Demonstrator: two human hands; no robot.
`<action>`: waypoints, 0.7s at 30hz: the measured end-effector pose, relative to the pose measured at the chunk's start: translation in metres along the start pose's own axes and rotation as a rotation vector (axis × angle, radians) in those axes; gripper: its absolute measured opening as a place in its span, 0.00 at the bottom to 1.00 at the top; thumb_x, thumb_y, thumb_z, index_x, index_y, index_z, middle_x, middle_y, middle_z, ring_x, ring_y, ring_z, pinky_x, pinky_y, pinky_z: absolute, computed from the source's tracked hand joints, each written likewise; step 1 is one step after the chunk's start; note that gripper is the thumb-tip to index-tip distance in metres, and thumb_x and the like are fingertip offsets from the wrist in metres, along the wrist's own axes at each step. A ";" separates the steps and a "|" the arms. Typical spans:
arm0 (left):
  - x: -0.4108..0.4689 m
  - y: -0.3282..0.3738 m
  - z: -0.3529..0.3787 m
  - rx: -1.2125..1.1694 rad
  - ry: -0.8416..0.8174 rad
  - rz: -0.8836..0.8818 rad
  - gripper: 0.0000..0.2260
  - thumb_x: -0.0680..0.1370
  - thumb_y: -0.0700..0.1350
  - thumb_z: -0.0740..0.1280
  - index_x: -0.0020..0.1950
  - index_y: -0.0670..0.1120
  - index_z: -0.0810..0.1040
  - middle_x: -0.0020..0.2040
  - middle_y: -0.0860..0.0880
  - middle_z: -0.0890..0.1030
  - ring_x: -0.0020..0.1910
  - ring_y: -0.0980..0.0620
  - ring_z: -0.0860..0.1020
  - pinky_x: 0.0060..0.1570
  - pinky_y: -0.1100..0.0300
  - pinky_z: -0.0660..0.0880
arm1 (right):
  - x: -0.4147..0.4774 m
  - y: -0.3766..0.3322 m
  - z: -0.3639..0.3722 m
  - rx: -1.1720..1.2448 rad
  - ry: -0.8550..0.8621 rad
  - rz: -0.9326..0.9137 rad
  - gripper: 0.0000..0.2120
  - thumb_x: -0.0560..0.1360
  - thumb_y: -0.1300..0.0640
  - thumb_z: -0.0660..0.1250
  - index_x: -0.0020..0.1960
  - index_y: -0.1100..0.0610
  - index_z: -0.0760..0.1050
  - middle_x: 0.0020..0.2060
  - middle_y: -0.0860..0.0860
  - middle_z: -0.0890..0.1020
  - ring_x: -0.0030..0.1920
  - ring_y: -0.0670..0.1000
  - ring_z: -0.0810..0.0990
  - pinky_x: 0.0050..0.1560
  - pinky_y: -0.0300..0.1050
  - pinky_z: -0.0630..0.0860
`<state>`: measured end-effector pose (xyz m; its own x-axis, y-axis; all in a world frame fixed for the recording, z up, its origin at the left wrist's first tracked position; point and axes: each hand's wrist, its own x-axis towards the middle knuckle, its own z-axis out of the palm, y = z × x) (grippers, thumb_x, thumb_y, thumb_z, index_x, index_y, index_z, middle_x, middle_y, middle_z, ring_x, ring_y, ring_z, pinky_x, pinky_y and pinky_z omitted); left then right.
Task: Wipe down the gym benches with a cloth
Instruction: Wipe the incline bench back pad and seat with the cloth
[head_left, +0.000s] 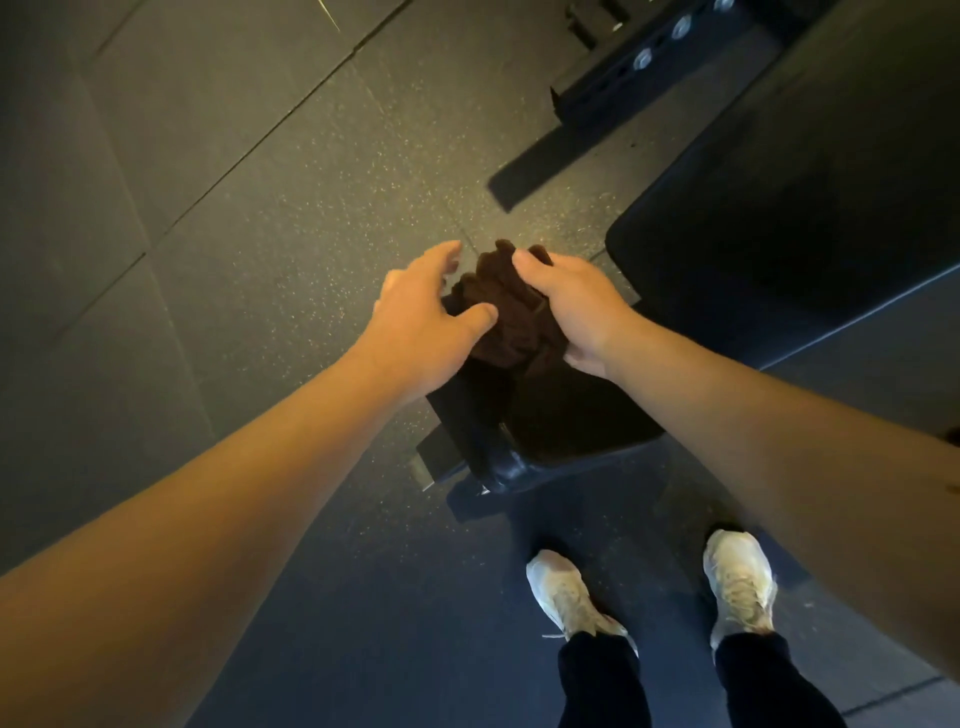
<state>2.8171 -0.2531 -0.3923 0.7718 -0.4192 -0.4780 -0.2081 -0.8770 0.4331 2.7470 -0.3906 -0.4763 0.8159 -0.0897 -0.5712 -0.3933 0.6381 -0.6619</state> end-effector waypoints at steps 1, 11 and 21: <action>0.000 0.006 0.000 -0.105 -0.049 -0.016 0.26 0.80 0.48 0.71 0.77 0.50 0.68 0.67 0.54 0.76 0.66 0.54 0.74 0.65 0.57 0.72 | -0.001 0.000 0.000 0.055 -0.022 0.044 0.18 0.84 0.47 0.60 0.66 0.57 0.78 0.58 0.57 0.85 0.59 0.56 0.84 0.65 0.58 0.78; 0.011 0.013 0.016 -0.145 0.151 -0.149 0.06 0.77 0.42 0.70 0.52 0.47 0.84 0.46 0.48 0.85 0.48 0.49 0.83 0.52 0.49 0.82 | -0.001 0.015 -0.022 -0.500 0.204 -0.113 0.31 0.78 0.53 0.71 0.76 0.47 0.63 0.74 0.52 0.70 0.70 0.49 0.71 0.72 0.55 0.69; 0.004 0.009 0.023 0.045 -0.036 0.058 0.25 0.78 0.44 0.66 0.75 0.50 0.72 0.69 0.50 0.76 0.69 0.49 0.72 0.72 0.49 0.68 | 0.008 0.021 -0.015 -0.326 0.131 -0.211 0.13 0.84 0.59 0.61 0.64 0.54 0.80 0.52 0.51 0.85 0.54 0.43 0.83 0.60 0.50 0.79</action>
<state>2.8048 -0.2684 -0.4078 0.7357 -0.4769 -0.4809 -0.2791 -0.8605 0.4262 2.7389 -0.3897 -0.5018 0.8404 -0.3028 -0.4494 -0.3540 0.3211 -0.8784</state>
